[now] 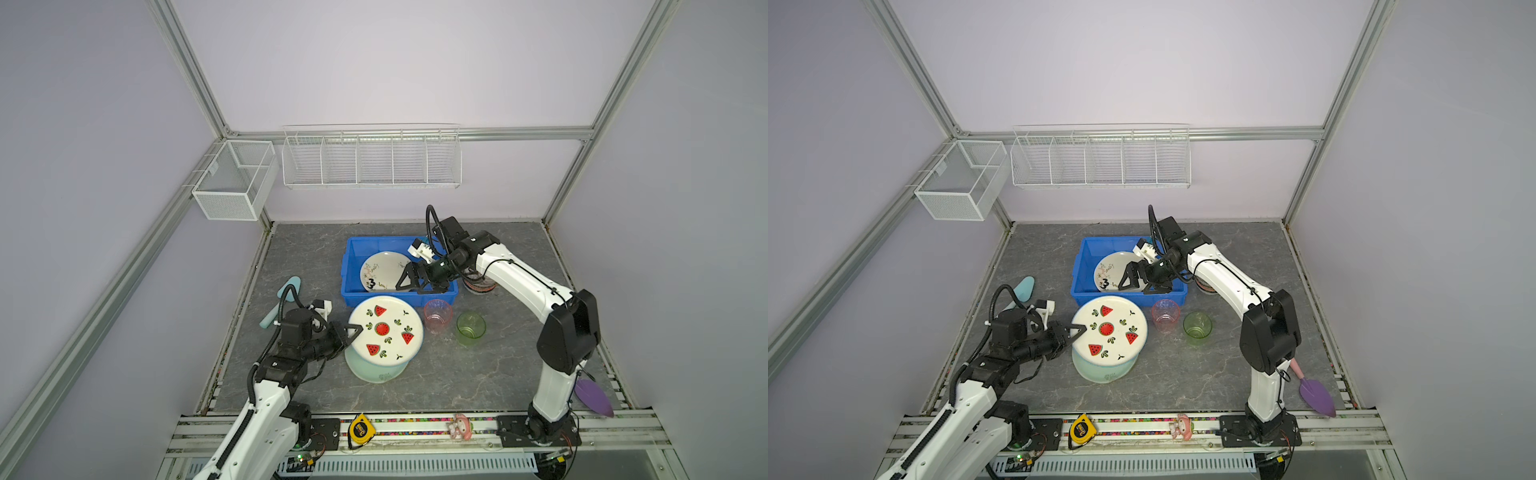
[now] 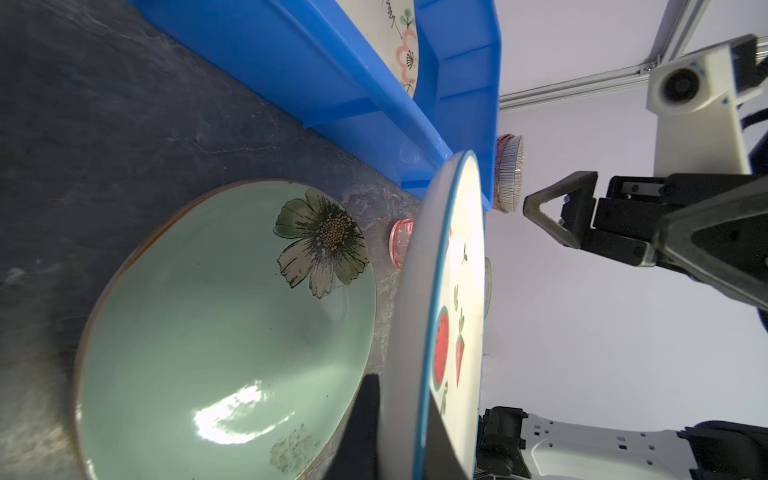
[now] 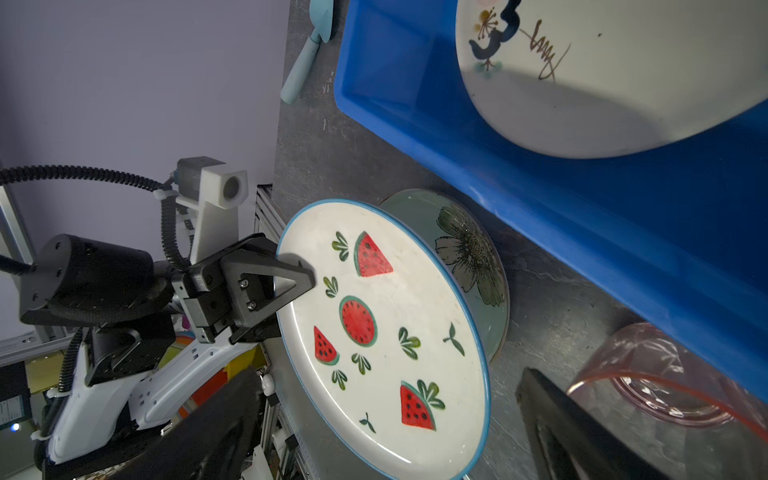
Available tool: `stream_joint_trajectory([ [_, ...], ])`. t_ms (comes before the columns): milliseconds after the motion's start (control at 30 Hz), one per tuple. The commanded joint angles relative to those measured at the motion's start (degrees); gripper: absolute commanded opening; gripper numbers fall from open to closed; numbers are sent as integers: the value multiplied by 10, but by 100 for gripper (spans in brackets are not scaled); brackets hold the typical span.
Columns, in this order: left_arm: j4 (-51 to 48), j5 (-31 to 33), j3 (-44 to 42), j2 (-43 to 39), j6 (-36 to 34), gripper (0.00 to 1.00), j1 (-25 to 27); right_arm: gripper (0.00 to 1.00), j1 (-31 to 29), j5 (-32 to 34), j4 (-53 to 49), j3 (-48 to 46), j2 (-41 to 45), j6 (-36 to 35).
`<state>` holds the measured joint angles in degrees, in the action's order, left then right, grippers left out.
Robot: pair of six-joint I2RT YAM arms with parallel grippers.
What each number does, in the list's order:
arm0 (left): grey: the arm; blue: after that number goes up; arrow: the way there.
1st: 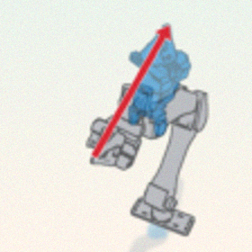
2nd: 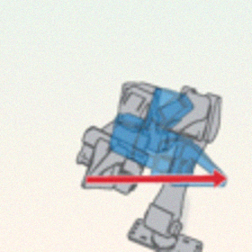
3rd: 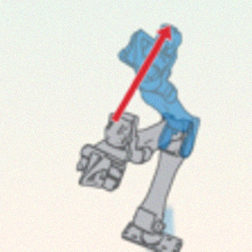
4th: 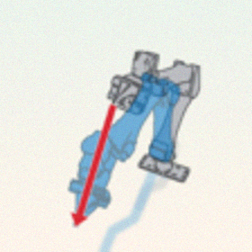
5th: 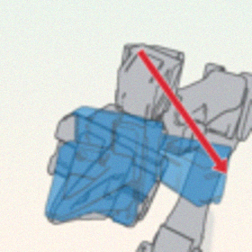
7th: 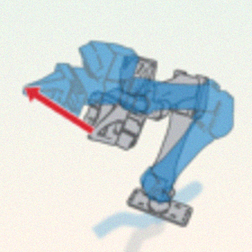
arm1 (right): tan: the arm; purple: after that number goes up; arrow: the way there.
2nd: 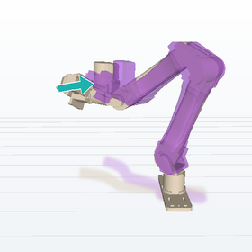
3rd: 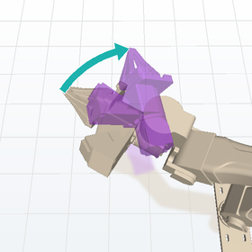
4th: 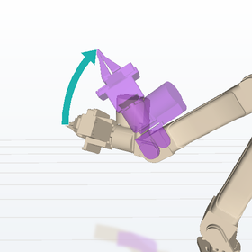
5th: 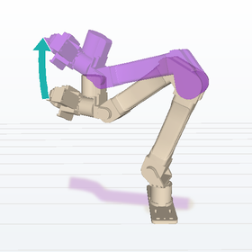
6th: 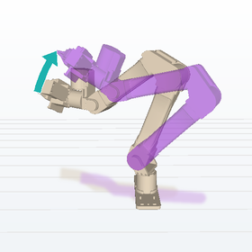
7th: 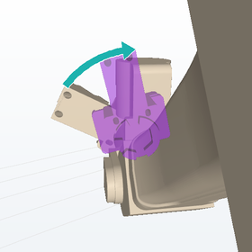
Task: Place the mixed dishes into the plastic bin
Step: 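Lift the watermelon plate off the green plate with the right gripper, then carry the watermelon plate over the blue bin while the left gripper steadies its rim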
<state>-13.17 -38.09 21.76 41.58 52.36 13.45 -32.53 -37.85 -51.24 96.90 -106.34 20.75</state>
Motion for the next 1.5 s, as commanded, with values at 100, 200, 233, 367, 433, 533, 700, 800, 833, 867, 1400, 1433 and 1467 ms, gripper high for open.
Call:
stream_joint_trajectory([
  [100,219,-59,43,50,68,0,-12,97,28,-40,10,-37,62,-11],
  [200,262,-74,63,82,75,0,-12,96,39,-35,11,-53,74,-10],
  [233,272,-78,70,91,77,0,-12,95,41,-33,13,-58,77,-9],
  [367,297,-94,103,131,65,0,-13,91,51,-49,42,-80,89,1],
  [433,313,-102,116,152,64,0,-13,88,54,-53,52,-84,90,5],
  [533,334,-113,135,183,61,0,-12,85,59,-59,72,-91,92,15],
  [700,348,-124,156,228,51,0,-12,79,66,-70,125,-109,99,50],
  [800,358,-125,164,249,50,0,-12,74,65,-77,176,-128,106,84],
  [833,361,-126,166,255,50,0,-12,73,66,-78,191,-134,107,93],
  [867,363,-125,168,259,51,0,-12,73,66,-77,198,-137,108,97],
  [1400,312,-110,195,287,1,0,-7,52,66,-76,250,-138,84,132],
  [1433,309,-109,196,289,-1,0,-7,51,66,-73,251,-138,85,132],
  [1467,308,-109,196,291,-2,0,-7,49,66,-72,251,-139,86,131],
])
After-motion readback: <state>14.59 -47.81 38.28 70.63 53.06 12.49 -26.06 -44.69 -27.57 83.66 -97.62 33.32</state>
